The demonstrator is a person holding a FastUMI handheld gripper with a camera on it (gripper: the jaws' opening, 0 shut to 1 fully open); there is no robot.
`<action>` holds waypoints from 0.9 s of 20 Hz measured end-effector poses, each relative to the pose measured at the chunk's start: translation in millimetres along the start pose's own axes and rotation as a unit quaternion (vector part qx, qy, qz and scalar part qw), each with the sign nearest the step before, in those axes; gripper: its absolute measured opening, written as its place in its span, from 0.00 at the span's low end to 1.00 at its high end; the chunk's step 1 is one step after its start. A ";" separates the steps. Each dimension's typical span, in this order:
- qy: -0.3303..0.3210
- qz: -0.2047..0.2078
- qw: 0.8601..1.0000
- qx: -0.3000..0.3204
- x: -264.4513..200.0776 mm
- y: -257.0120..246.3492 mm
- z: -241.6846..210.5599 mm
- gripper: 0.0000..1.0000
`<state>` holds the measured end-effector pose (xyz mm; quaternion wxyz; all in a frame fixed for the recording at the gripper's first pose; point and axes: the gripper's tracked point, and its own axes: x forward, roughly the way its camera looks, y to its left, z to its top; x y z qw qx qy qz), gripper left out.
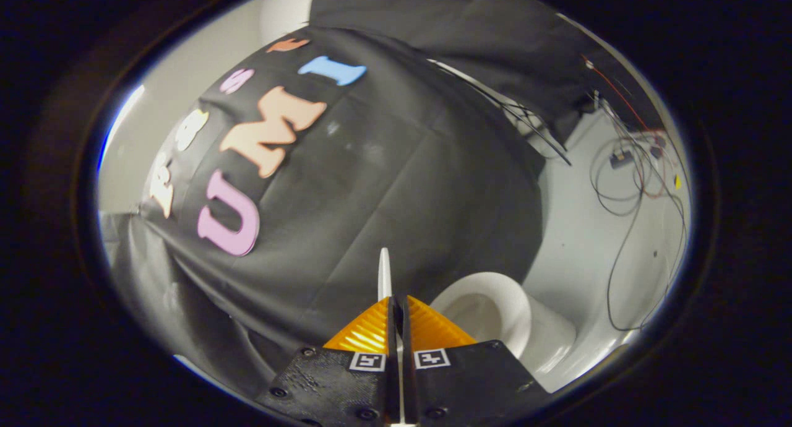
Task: Open the toilet lid.
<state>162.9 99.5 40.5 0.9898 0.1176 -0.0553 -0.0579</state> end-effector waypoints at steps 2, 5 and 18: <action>0.005 0.012 0.999 -0.043 -4.6 41.1 -1.9 0.02; 0.020 0.002 0.993 -0.113 -12.4 84.4 -14.5 0.03; 0.043 0.064 0.927 -0.366 -35.8 211.8 -80.9 0.03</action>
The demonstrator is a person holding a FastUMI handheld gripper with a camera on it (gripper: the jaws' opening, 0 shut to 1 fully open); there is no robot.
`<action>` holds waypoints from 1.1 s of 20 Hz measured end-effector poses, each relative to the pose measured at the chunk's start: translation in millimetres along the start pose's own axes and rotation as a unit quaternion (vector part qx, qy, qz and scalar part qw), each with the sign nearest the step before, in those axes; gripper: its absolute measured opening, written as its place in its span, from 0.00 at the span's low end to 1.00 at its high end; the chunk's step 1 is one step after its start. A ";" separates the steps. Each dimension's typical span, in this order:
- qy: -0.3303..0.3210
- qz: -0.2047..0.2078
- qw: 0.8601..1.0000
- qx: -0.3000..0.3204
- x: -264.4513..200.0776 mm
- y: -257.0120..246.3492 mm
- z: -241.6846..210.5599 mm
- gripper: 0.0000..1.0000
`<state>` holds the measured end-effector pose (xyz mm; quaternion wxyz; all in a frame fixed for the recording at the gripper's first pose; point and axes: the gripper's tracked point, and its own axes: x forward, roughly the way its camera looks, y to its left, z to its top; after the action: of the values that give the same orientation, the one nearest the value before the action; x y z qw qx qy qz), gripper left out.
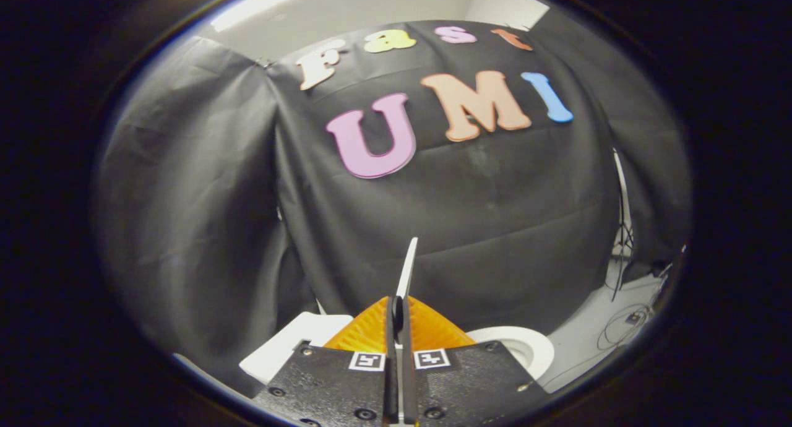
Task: Open the toilet lid.
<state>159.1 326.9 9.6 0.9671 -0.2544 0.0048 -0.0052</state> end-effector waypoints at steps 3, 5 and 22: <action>0.005 0.025 0.999 -0.025 8.6 30.7 2.9 0.03; 0.005 0.042 0.999 -0.034 9.9 50.5 1.9 0.03; 0.051 0.186 0.976 -0.105 30.5 183.6 -28.8 0.03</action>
<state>190.7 472.2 -106.0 0.9176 -0.3482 0.1016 0.1628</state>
